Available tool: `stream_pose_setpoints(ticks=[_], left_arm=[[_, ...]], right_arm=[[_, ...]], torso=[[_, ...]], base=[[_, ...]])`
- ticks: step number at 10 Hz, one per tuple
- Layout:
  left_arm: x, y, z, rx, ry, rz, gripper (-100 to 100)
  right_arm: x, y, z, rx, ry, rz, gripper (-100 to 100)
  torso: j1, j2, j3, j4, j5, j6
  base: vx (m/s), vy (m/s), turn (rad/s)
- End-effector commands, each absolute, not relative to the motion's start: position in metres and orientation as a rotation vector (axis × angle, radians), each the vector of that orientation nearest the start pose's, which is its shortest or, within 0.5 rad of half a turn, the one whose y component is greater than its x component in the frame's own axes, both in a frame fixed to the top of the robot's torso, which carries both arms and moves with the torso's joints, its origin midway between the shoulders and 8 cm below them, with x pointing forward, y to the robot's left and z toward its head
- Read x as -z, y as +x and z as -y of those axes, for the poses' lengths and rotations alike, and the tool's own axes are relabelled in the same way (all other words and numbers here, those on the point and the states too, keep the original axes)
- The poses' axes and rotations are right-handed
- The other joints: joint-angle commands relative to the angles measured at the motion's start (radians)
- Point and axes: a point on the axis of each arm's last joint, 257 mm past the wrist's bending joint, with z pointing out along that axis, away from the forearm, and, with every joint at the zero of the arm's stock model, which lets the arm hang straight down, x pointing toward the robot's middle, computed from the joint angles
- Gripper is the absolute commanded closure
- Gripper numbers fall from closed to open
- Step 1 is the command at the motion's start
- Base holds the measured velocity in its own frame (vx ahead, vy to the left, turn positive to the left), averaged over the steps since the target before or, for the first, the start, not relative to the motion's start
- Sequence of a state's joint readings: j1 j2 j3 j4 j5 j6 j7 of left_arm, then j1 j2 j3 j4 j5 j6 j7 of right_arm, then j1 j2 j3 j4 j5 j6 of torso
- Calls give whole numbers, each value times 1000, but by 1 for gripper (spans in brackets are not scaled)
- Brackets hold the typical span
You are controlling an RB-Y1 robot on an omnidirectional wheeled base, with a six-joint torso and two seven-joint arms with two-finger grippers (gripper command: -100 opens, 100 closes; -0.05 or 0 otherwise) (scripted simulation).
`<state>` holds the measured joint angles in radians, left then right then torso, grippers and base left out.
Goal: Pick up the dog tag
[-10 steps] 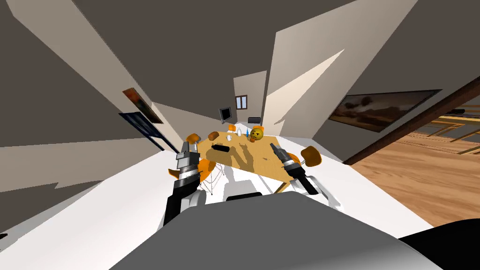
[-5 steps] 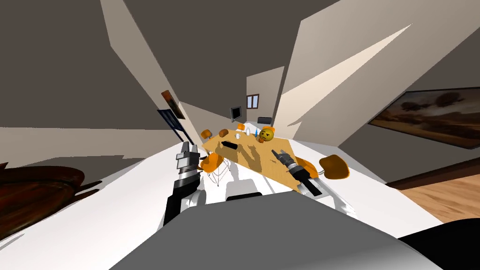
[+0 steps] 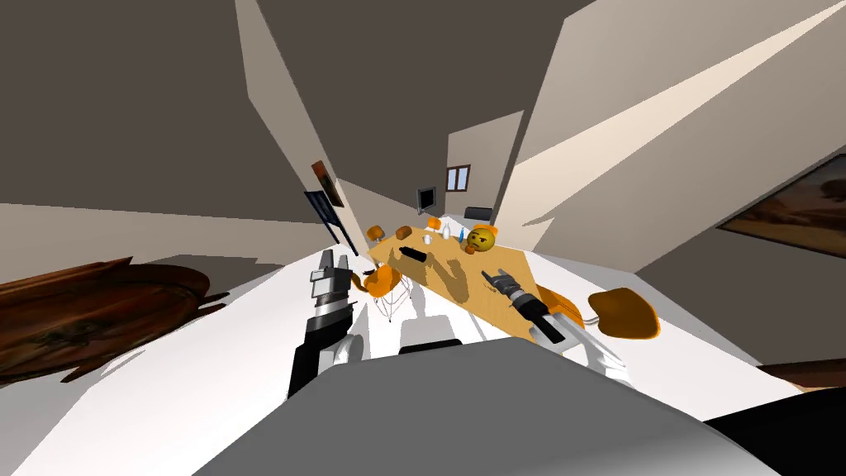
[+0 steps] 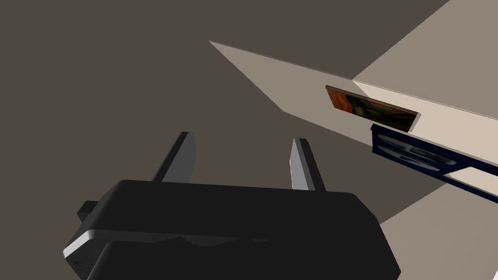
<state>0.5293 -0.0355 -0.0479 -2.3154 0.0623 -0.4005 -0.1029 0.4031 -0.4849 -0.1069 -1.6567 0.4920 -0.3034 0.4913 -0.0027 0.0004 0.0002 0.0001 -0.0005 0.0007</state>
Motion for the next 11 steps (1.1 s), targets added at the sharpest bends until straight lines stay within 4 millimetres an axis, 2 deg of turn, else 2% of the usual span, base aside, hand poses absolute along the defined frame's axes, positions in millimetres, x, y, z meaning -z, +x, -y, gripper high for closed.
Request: stream_pose_setpoints(ticks=[1,2,5,6,11], left_arm=[[-11,352,-278,1265,-760,-639,0],[-11,352,-278,1265,-760,-639,0],[-11,352,-278,1265,-760,-639,0],[-11,352,-278,1265,-760,-639,0],[-11,352,-278,1265,-760,-639,0]], right_arm=[[292,401,417,-22,-19,-1740,-100],[294,401,418,-21,-18,-1743,-100],[341,381,458,143,-103,-1880,-100],[344,379,460,146,-100,-1886,-100],[414,326,525,389,-220,-2104,-100]], torso=[[0,0,0,0,0,0],[0,0,0,0,0,0],[-1,-1,0,0,0,0],[-2,-1,0,0,0,0],[-2,-1,-1,0,0,1]], base=[[-9,-17,341],[-2,-21,77],[2,-23,245],[5,-30,89],[6,-37,230]])
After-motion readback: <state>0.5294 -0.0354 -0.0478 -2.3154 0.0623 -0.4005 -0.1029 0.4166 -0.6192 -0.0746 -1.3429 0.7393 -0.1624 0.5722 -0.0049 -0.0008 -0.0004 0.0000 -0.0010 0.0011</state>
